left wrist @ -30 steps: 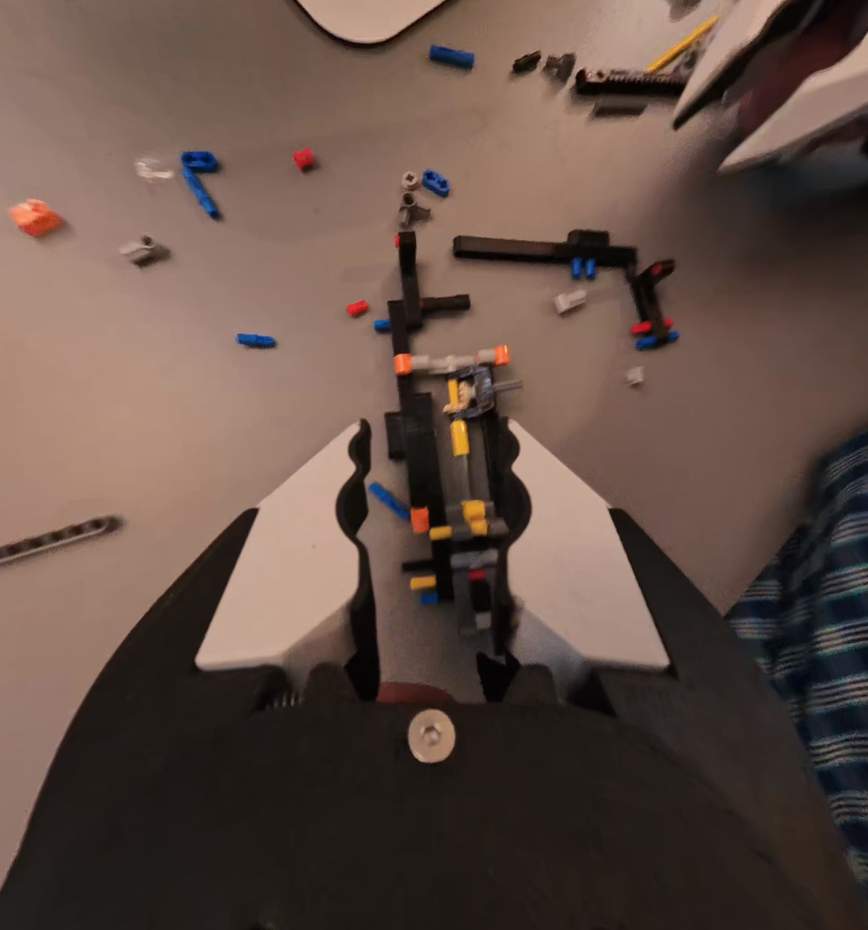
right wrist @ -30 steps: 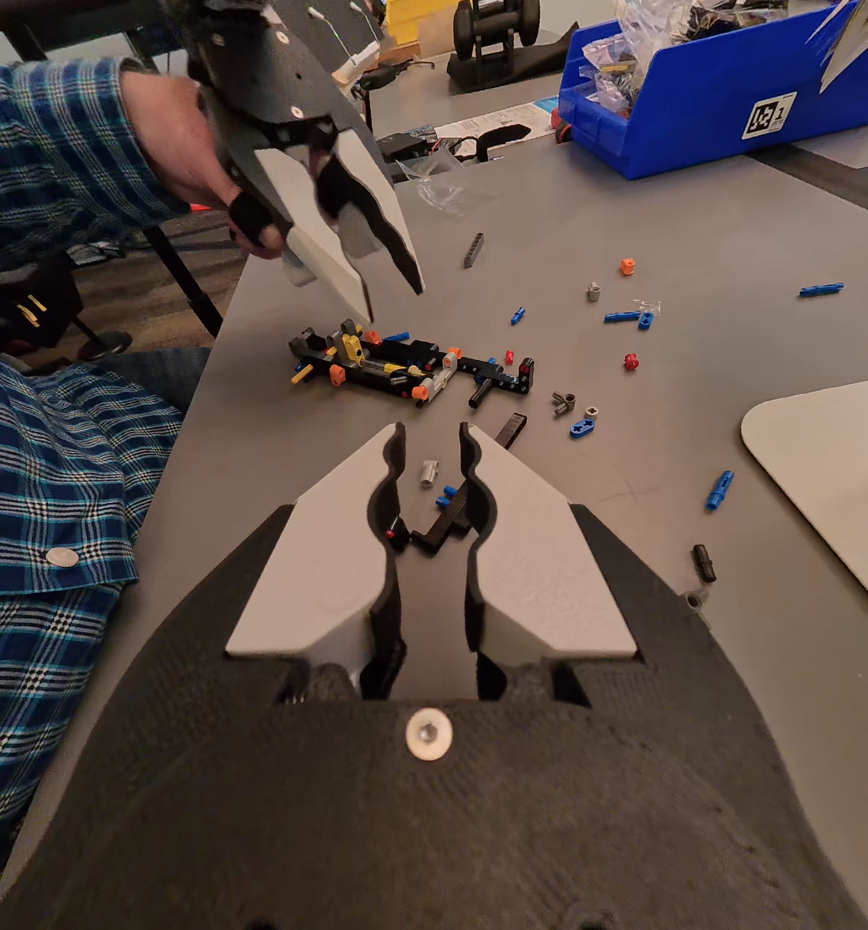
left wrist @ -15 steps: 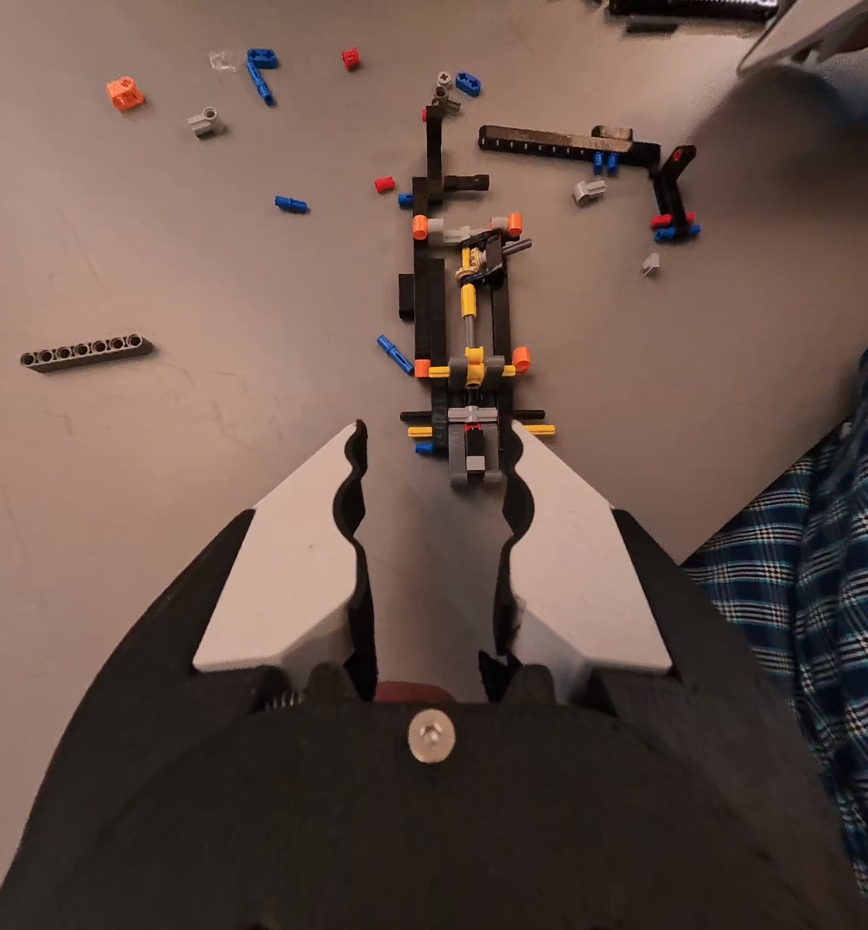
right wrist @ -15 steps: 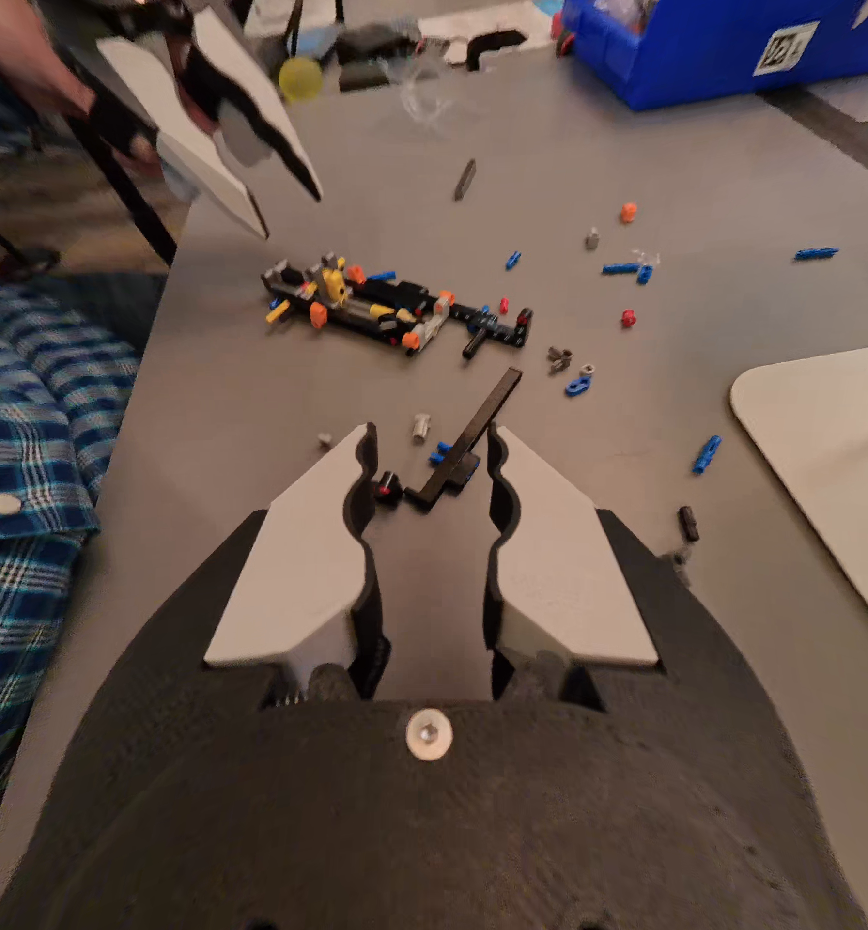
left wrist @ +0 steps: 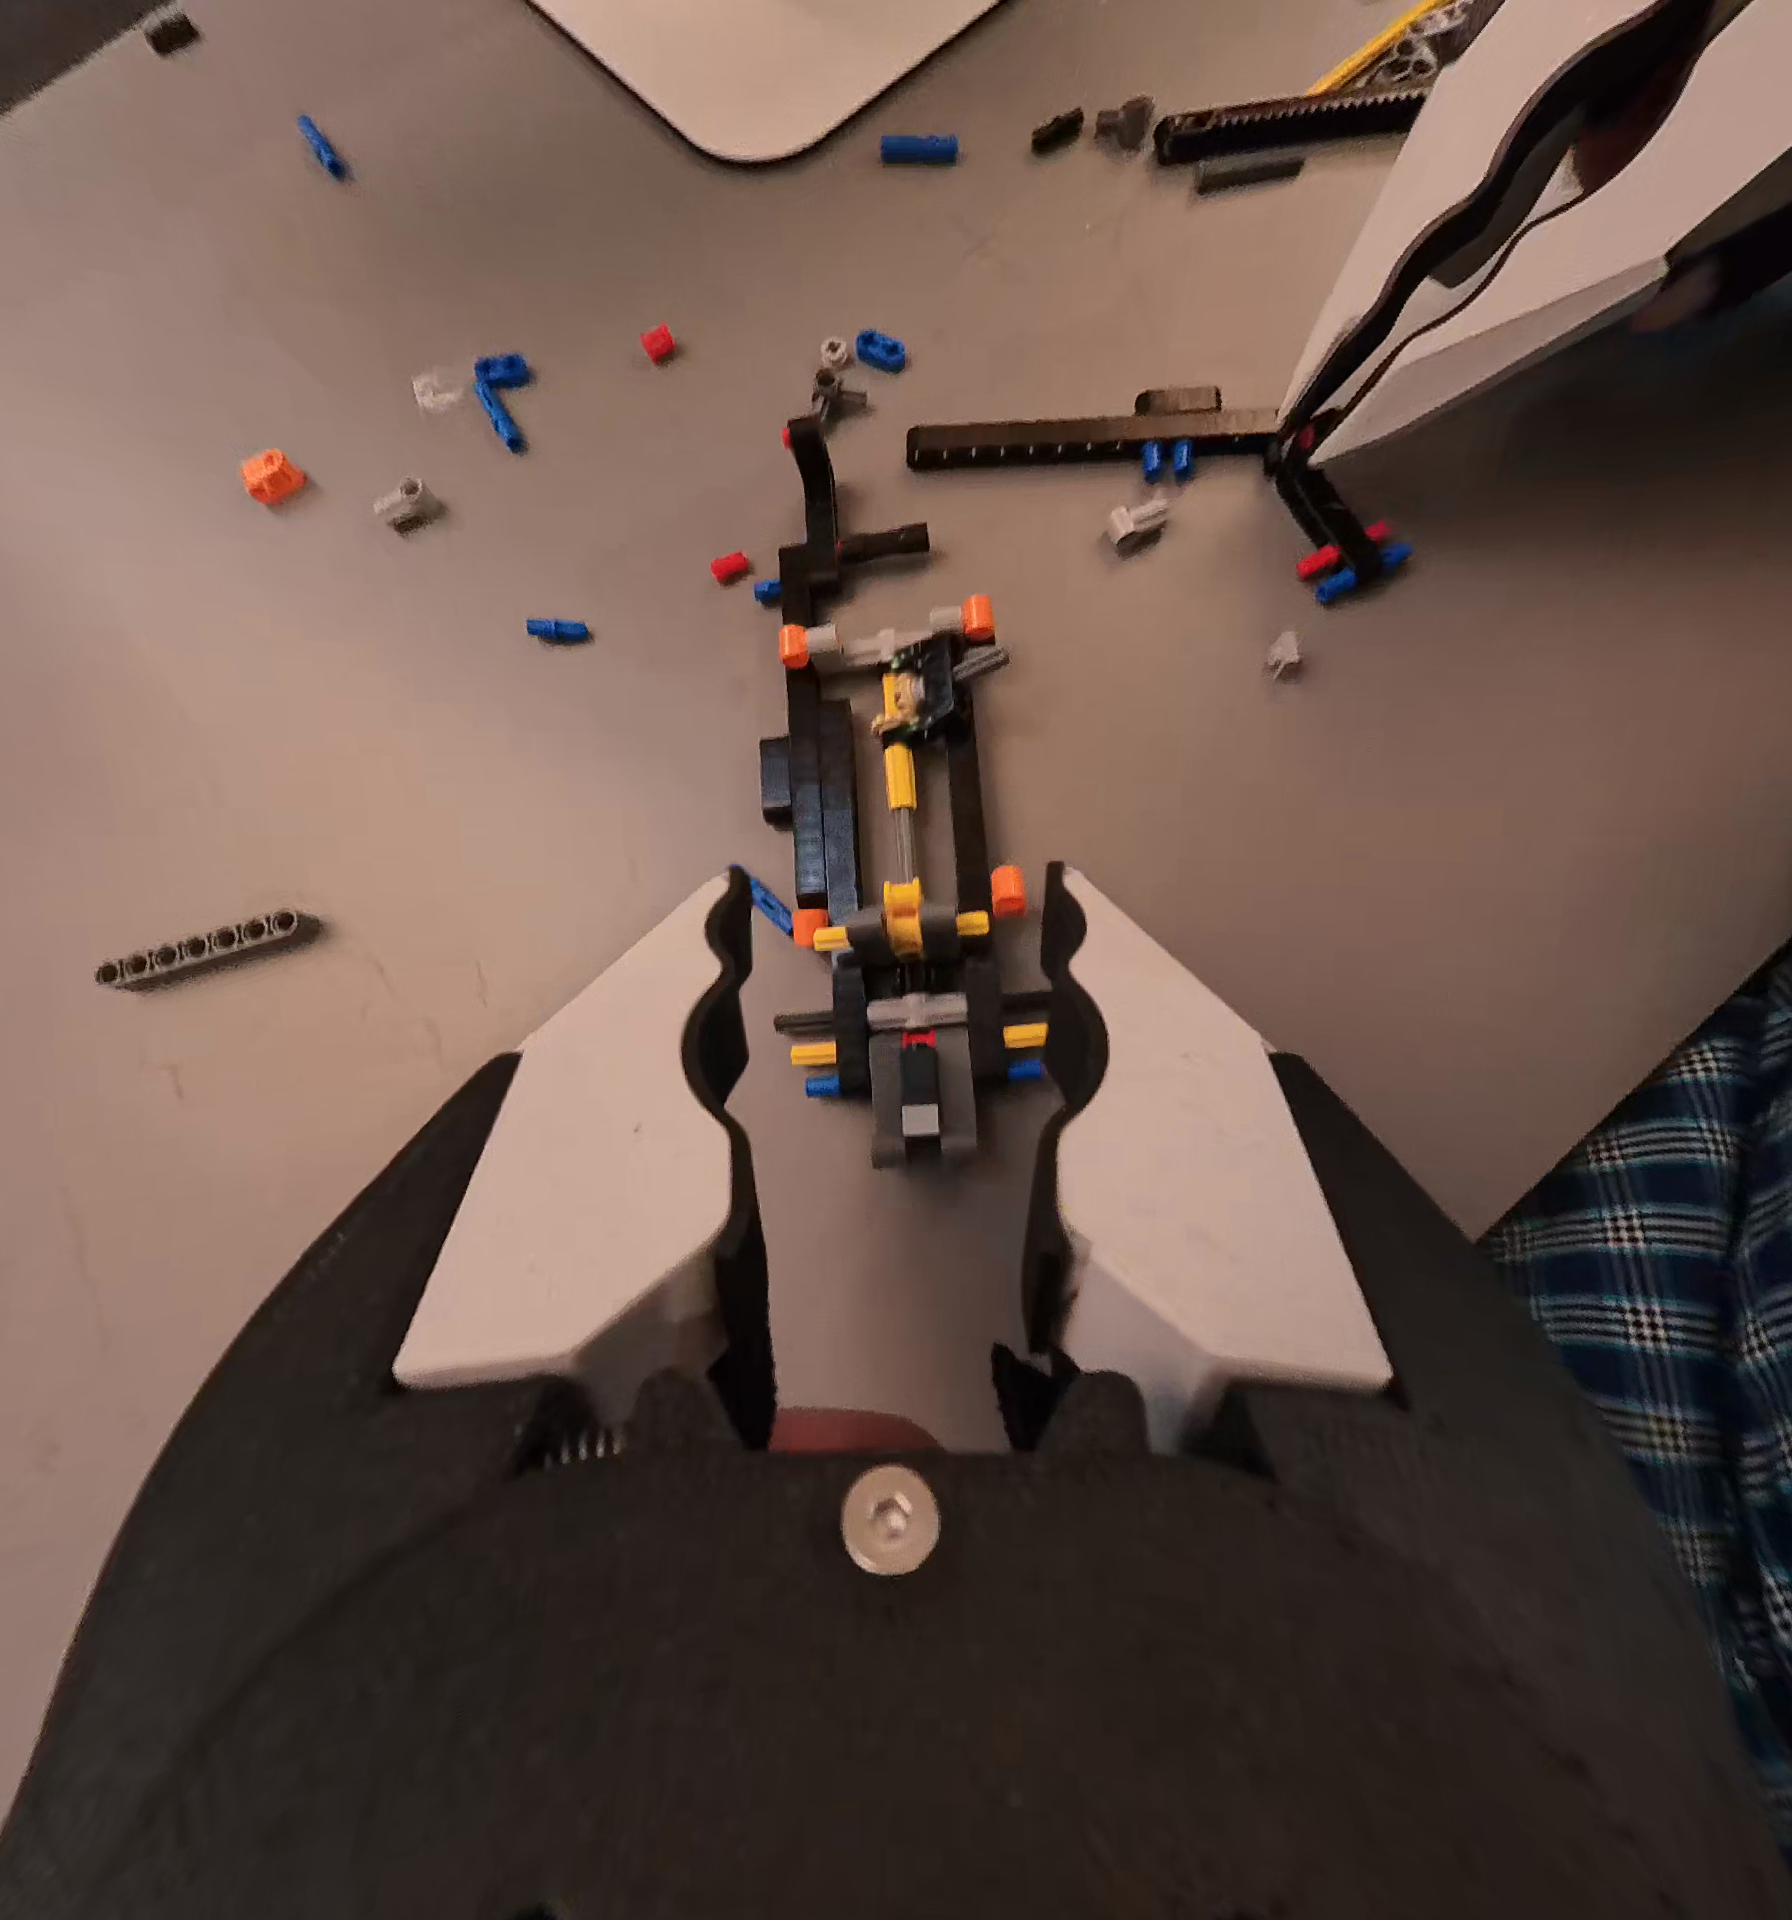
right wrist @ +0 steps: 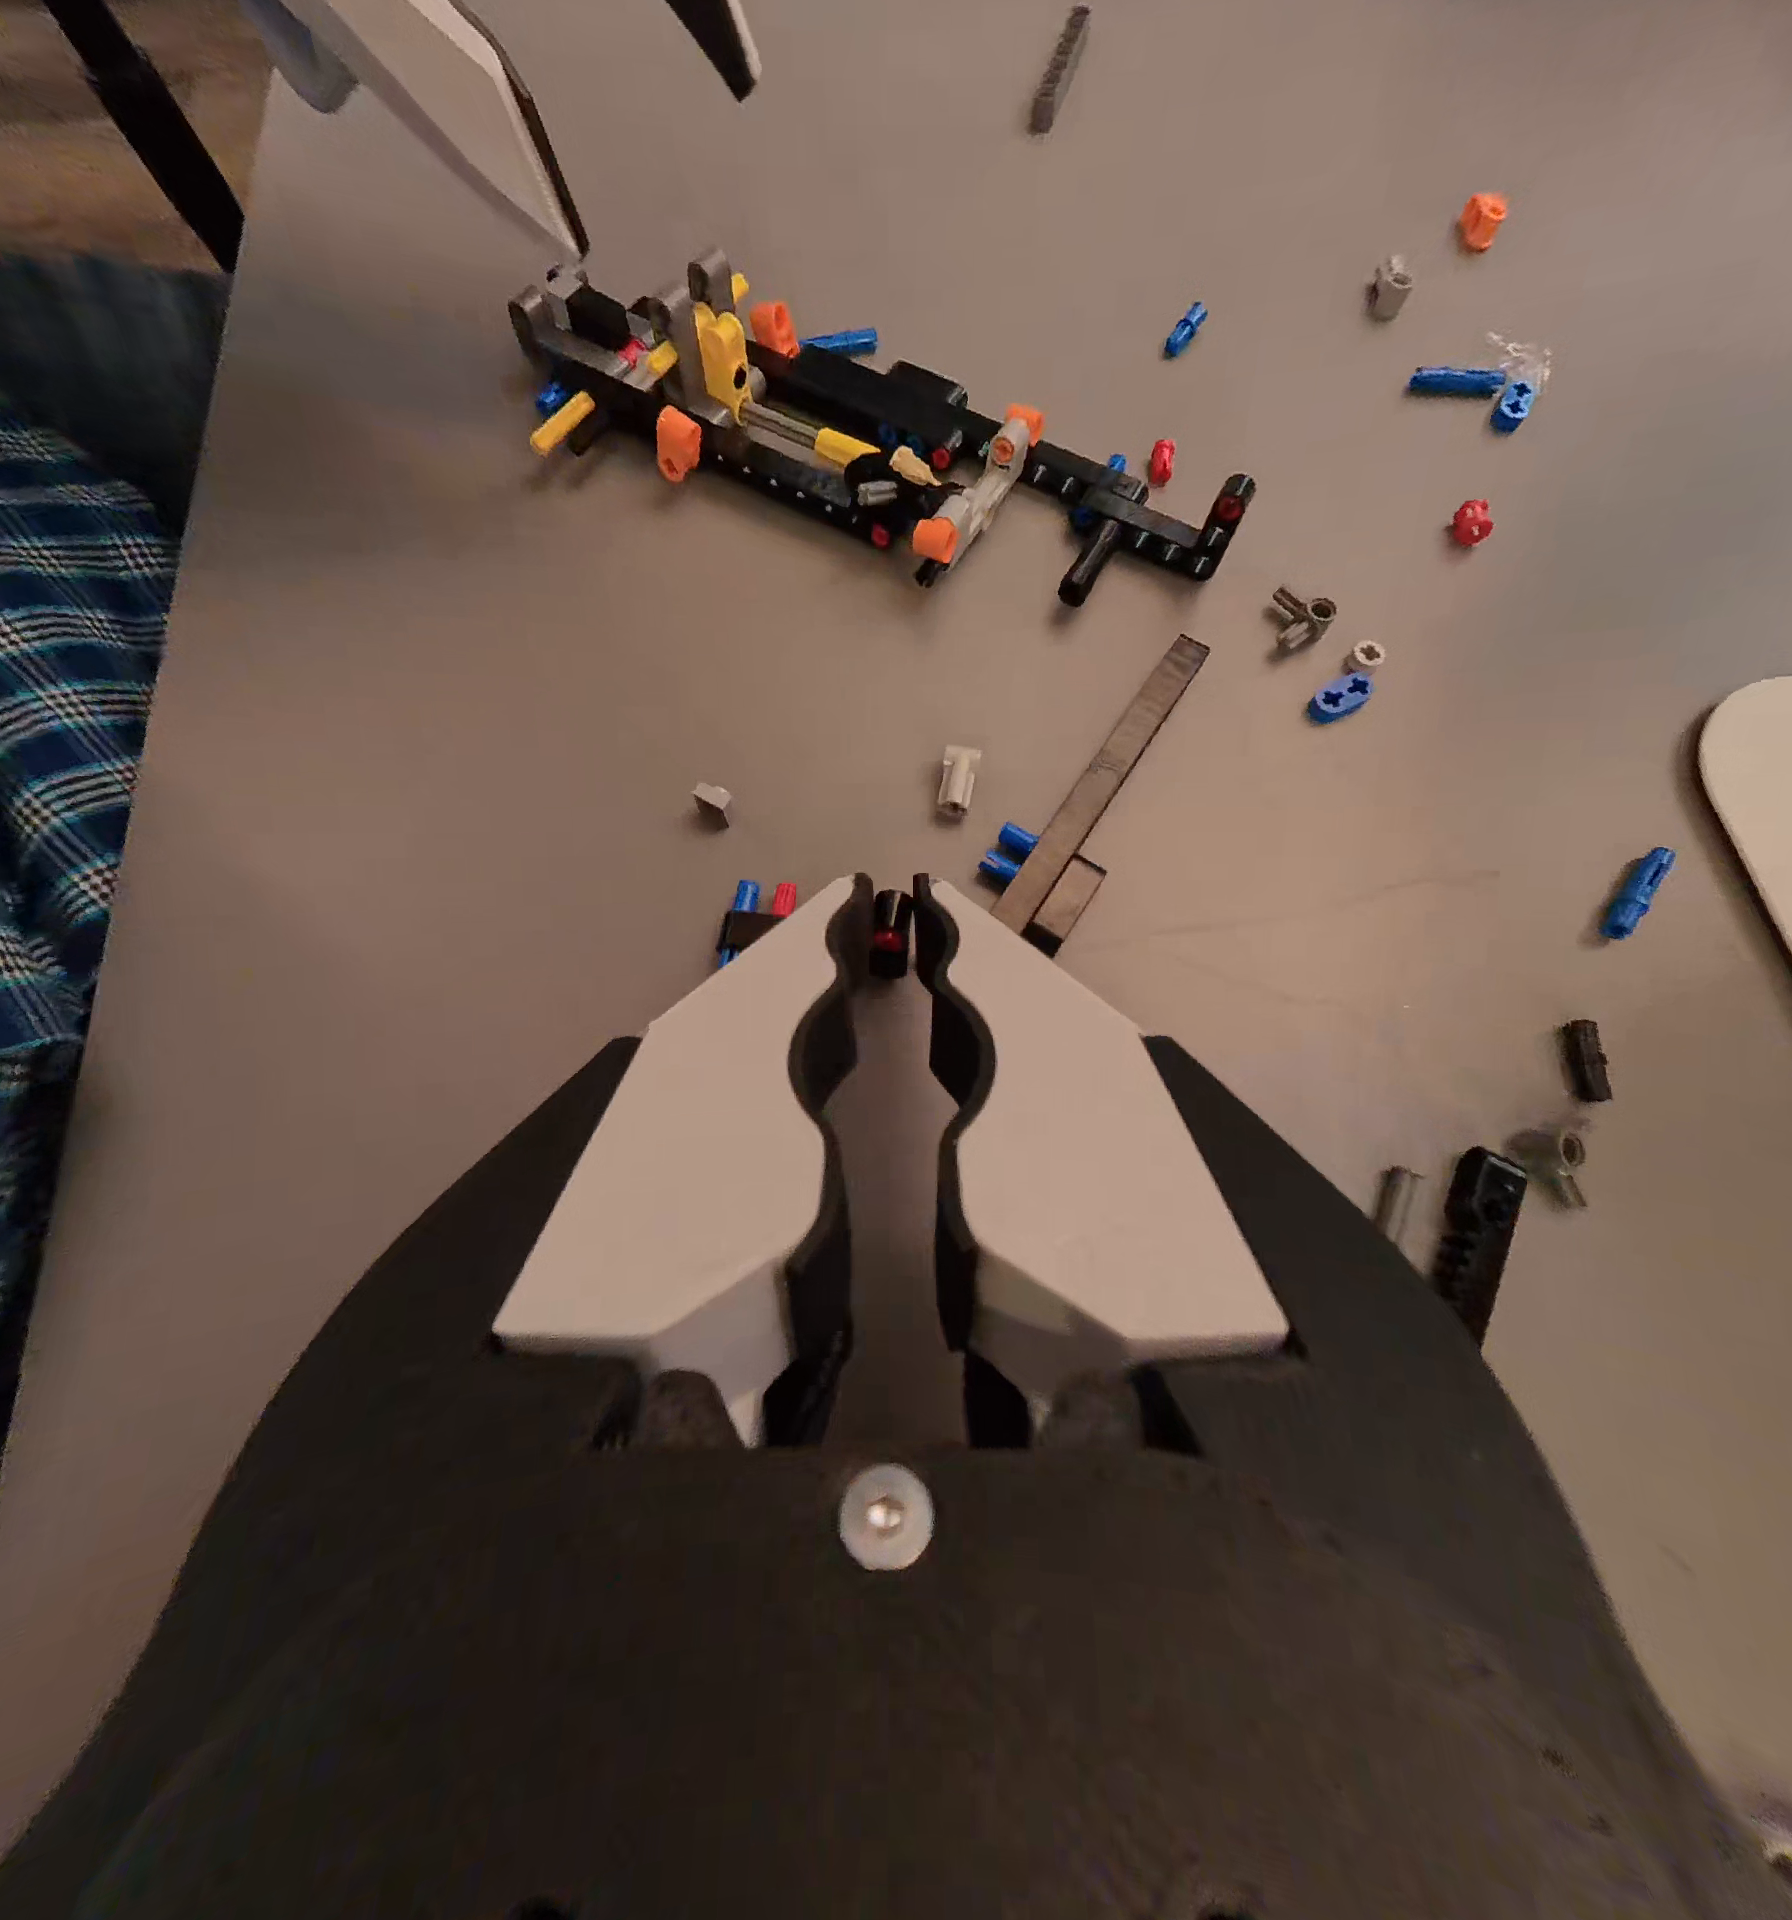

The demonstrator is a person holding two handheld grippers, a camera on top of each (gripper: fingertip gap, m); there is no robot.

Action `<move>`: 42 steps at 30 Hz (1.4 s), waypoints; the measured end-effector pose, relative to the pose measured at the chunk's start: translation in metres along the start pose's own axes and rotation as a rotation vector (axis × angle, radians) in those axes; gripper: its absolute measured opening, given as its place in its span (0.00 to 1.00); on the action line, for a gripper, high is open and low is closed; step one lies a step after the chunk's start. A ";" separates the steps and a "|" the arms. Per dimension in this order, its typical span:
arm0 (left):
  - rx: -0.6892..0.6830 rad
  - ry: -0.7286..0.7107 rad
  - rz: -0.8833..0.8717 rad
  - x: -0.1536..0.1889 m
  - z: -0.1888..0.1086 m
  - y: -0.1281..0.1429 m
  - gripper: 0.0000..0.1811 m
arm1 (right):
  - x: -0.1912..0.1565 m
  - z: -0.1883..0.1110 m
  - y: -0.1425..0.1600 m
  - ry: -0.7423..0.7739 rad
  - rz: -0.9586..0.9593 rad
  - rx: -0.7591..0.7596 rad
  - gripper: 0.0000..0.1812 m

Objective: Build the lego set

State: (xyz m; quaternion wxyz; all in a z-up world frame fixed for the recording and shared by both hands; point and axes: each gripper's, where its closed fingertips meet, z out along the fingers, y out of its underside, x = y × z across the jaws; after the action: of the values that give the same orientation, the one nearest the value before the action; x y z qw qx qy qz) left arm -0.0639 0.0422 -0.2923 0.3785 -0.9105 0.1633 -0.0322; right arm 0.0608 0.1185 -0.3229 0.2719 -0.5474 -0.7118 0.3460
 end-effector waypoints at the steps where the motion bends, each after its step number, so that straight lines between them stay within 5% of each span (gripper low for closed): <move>1: 0.005 -0.009 0.006 -0.001 0.001 -0.003 0.31 | -0.001 0.000 -0.002 -0.007 0.003 0.004 0.02; 10: -0.057 -0.038 0.038 -0.005 0.034 -0.014 0.42 | 0.005 0.007 -0.036 -0.013 0.024 0.062 0.02; 15: -0.152 -0.067 0.106 -0.001 0.058 -0.014 0.40 | 0.017 0.026 -0.047 -0.018 0.043 0.054 0.02; 25: -0.195 -0.037 0.169 0.000 0.068 -0.015 0.04 | 0.027 0.059 -0.048 -0.039 0.046 -0.015 0.02; 32: -0.159 -0.021 0.109 -0.007 0.064 -0.018 0.01 | 0.031 0.066 -0.047 -0.045 0.056 -0.023 0.03; 36: -0.178 -0.040 0.124 -0.009 0.063 -0.016 0.26 | 0.032 0.066 -0.047 -0.048 0.063 -0.015 0.02; 42: -0.208 -0.090 0.206 -0.007 0.071 -0.014 0.16 | 0.032 0.067 -0.047 -0.046 0.061 -0.012 0.03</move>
State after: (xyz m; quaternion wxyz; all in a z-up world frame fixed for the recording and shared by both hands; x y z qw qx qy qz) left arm -0.0542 0.1017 -0.3329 0.2902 -0.9238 0.2412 0.0646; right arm -0.0260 0.1285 -0.3263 0.2416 -0.5625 -0.7028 0.3624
